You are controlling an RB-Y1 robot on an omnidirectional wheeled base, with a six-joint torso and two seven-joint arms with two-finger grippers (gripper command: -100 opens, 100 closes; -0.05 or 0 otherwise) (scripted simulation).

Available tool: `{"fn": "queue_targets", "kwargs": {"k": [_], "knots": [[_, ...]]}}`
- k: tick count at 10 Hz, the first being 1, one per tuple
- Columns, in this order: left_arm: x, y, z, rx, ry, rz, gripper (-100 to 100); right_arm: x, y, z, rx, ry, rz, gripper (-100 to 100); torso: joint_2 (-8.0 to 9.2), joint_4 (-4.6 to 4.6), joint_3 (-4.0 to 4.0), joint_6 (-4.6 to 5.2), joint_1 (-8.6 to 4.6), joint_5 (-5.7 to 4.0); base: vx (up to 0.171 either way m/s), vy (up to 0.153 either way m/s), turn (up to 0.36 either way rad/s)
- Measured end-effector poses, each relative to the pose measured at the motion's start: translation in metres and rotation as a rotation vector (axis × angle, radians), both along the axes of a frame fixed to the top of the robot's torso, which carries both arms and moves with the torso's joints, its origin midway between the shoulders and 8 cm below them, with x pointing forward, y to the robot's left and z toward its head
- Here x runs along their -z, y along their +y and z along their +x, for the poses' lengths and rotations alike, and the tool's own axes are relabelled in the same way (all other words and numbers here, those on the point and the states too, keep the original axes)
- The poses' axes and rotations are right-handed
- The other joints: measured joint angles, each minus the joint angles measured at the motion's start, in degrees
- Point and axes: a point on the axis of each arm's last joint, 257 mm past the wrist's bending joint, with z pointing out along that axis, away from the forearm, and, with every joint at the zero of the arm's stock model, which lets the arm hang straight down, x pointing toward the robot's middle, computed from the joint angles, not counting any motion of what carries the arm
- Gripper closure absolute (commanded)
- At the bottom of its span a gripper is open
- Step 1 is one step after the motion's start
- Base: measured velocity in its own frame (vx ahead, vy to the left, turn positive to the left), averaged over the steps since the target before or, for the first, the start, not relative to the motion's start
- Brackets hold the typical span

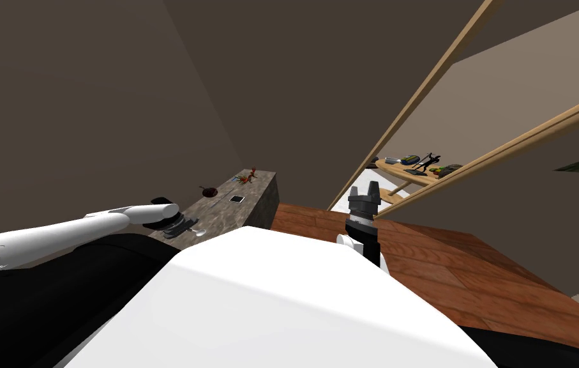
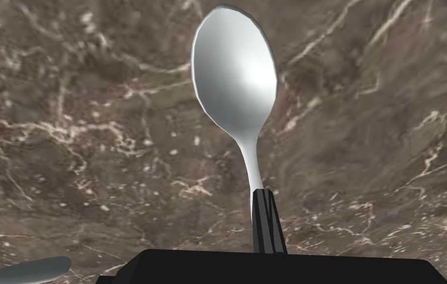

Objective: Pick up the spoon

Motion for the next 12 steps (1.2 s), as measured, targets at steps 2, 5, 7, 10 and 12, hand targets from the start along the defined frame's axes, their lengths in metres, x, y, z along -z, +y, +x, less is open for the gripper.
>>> {"fn": "queue_targets", "kwargs": {"k": [2, 5, 7, 10, 12], "knots": [[0.000, 0.000, 0.000, 0.000, 0.000, 0.000, 100, 0.000, 0.000, 0.000, 0.000, 0.000, 0.000, 0, 0.00, 0.00, 0.00, 0.00, 0.00, 0.00, 0.000, 0.000, 0.000], [-0.008, 0.004, 0.009, 0.000, -0.012, 0.016, -100, 0.000, 0.000, 0.000, 0.000, 0.000, 0.000, 0, -0.05, -0.01, -0.03, 0.01, -0.01, -0.02, 0.014, 0.000, 0.014], [-0.025, 0.019, 0.023, -0.020, -0.037, 0.041, -100, 0.000, 0.000, 0.000, 0.000, 0.000, 0.000, 0, -0.12, -0.03, -0.07, 0.01, 0.00, 0.00, 0.033, 0.000, 0.024], [-0.049, 0.032, 0.033, -0.064, -0.059, 0.061, -100, 0.000, 0.000, 0.000, 0.000, 0.000, 0.000, 0, -0.16, -0.04, -0.09, 0.00, -0.02, -0.01, 0.036, -0.001, 0.017], [-0.058, 0.039, 0.040, -0.088, -0.071, 0.065, -100, 0.000, 0.000, 0.000, 0.000, 0.000, 0.000, 0, -0.11, -0.03, -0.07, 0.00, 0.01, 0.00, 0.030, 0.004, 0.020]]}}
